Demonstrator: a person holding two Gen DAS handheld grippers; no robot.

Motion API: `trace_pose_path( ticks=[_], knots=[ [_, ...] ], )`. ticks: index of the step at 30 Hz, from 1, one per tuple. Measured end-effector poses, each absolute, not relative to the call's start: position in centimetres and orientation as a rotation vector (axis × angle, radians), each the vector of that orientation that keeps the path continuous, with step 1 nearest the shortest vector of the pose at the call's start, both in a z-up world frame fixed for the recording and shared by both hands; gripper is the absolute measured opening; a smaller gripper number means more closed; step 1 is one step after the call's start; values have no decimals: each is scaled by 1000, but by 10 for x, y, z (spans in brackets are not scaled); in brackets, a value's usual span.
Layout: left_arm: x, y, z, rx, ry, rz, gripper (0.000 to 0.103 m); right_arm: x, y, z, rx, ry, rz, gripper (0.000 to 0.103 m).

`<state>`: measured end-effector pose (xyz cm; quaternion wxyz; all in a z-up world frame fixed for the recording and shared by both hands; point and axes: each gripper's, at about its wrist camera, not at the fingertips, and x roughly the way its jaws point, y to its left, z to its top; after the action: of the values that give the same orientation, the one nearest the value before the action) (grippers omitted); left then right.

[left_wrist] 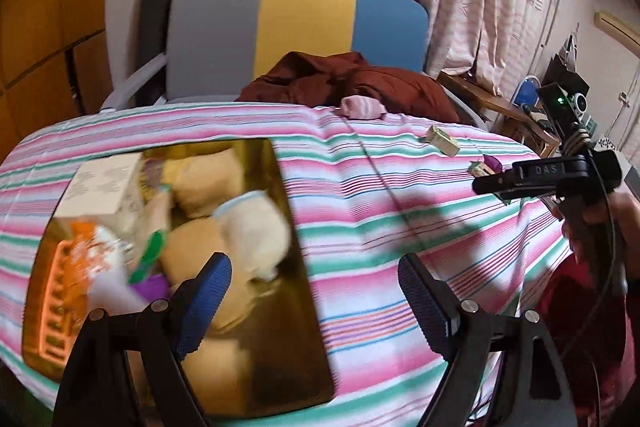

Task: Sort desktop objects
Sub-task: 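Grasp the purple snack packet with the right tool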

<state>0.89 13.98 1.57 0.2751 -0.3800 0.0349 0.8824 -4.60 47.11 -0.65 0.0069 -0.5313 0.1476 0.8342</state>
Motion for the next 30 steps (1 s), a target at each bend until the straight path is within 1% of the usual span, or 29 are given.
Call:
trace_pose_path(
  ticks=[5, 7, 9, 13, 16, 21, 23, 28, 30],
  knots=[
    [3, 187, 8, -1047, 168, 2347, 86, -65, 563, -21, -1595, 384, 2442, 90],
    [2, 199, 3, -1071, 180, 2329, 86, -74, 595, -29, -1592, 409, 2381, 90],
    [1, 211, -4, -1104, 181, 2300, 86, -84, 626, -39, -1603, 472, 2341, 90],
    [2, 223, -14, -1134, 188, 2274, 86, -99, 653, -53, -1602, 446, 2317, 90],
    [1, 229, -21, -1161, 189, 2262, 86, -105, 663, -67, -1631, 483, 2347, 90],
    [-3, 234, -28, -1202, 135, 2256, 86, -104, 653, -78, -1709, 510, 2373, 89],
    [-6, 236, -30, -1208, 115, 2269, 86, -105, 638, -73, -1744, 530, 2469, 85],
    [-11, 245, -31, -1221, 107, 2272, 86, -106, 590, -56, -1869, 637, 2715, 84],
    [-12, 247, -30, -1217, 105, 2274, 86, -100, 594, -39, -1755, 664, 2781, 84]
  ],
)
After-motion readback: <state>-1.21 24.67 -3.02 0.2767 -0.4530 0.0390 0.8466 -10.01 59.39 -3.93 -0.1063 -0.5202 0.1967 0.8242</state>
